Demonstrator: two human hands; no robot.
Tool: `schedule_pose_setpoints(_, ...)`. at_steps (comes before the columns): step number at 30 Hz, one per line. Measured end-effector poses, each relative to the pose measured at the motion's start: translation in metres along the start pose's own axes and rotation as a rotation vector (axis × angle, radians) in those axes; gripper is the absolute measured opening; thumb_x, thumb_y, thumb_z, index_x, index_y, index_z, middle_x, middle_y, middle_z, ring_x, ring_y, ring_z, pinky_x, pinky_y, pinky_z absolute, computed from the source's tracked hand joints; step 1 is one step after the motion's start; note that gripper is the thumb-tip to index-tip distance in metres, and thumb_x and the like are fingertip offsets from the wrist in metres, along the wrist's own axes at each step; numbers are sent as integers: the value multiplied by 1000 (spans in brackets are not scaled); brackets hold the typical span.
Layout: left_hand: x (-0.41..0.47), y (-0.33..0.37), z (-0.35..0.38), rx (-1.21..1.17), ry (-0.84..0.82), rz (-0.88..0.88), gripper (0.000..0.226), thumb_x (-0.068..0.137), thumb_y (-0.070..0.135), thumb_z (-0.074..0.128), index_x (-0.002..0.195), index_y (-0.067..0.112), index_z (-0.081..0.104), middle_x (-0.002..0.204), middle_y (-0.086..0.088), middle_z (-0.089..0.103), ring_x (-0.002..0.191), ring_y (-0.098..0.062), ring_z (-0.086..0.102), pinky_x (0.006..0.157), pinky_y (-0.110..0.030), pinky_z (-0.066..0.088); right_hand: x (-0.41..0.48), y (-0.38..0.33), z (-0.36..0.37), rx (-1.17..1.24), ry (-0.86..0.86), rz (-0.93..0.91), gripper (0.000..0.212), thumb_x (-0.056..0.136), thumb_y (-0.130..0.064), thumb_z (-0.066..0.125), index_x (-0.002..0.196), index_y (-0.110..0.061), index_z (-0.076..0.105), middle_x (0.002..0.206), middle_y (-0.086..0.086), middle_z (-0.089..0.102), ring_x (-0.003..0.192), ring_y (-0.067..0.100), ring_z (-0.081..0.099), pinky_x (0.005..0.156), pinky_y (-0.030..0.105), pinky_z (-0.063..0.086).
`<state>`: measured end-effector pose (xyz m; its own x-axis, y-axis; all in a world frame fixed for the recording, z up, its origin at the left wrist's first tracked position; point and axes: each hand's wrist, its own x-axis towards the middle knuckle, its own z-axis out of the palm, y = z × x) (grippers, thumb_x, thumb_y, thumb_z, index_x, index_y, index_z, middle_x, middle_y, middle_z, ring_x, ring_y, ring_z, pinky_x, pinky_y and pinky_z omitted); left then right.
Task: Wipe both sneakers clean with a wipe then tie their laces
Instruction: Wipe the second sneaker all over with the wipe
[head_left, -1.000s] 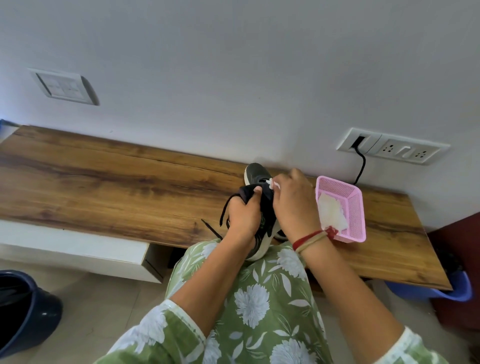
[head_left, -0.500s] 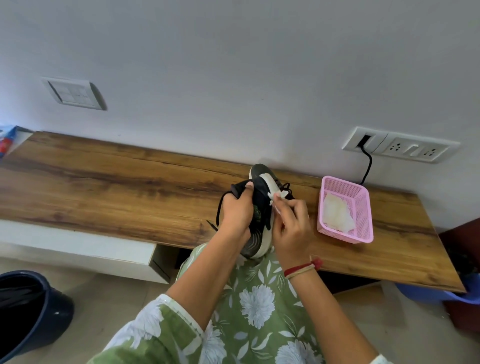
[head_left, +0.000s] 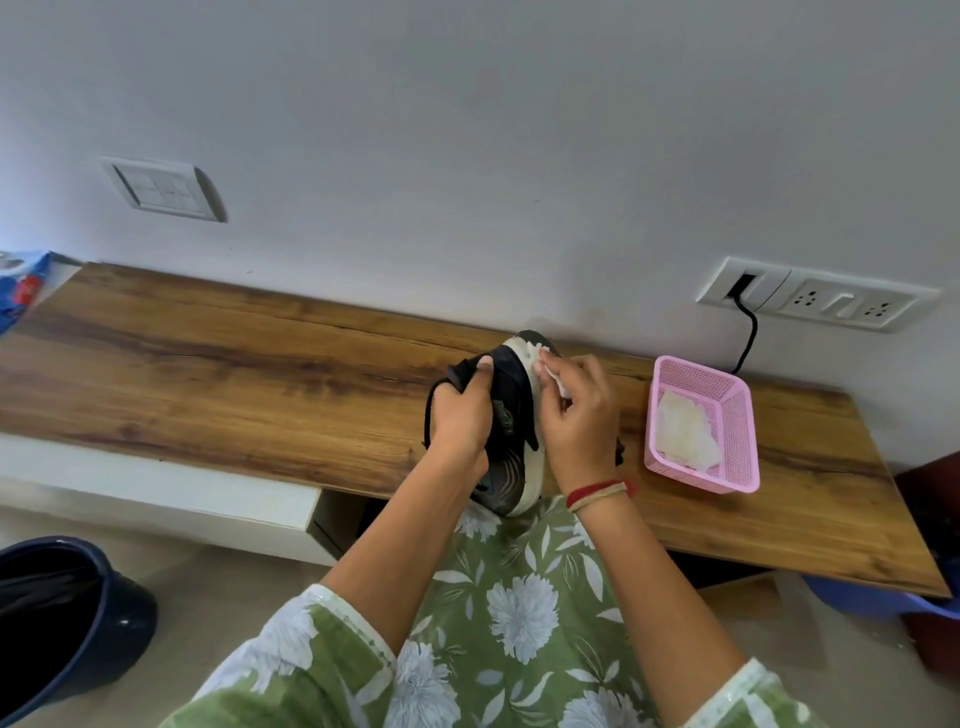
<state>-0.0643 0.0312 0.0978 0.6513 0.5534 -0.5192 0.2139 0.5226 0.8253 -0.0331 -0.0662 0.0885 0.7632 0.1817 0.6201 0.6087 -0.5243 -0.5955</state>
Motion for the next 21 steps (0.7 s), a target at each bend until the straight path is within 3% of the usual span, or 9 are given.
schedule_pose_setpoints(9,6,1,-5,-54,-8,-16,22,91,33,62,89,13,52,96,-12,64,100,-33,64,91,-50,52,-20,9,9,127,58,-69,23,89,-6,54,106,2,67,93,12,61,90,14,57,80,29,52)
schedule_pose_setpoints(14,8,-3,-8,-72,-6,-13,23,90,35,63,88,15,52,98,-11,64,98,-31,64,91,-51,52,-36,10,12,151,106,-50,21,88,-3,56,104,5,67,93,13,61,92,14,58,84,26,50)
schedule_pose_setpoints(19,19,8,-19,-102,76,-38,32,91,40,59,104,15,43,104,-8,57,105,-31,58,95,-50,48,-78,37,18,65,-183,158,14,84,-2,62,95,-5,70,85,-1,55,74,16,56,67,39,53)
schedule_pose_setpoints(21,22,12,-26,-102,78,-45,31,91,42,59,96,15,44,97,-6,57,102,-31,58,94,-51,49,-87,45,17,66,-278,248,14,85,-2,62,96,-6,70,84,-1,54,71,15,56,66,39,53)
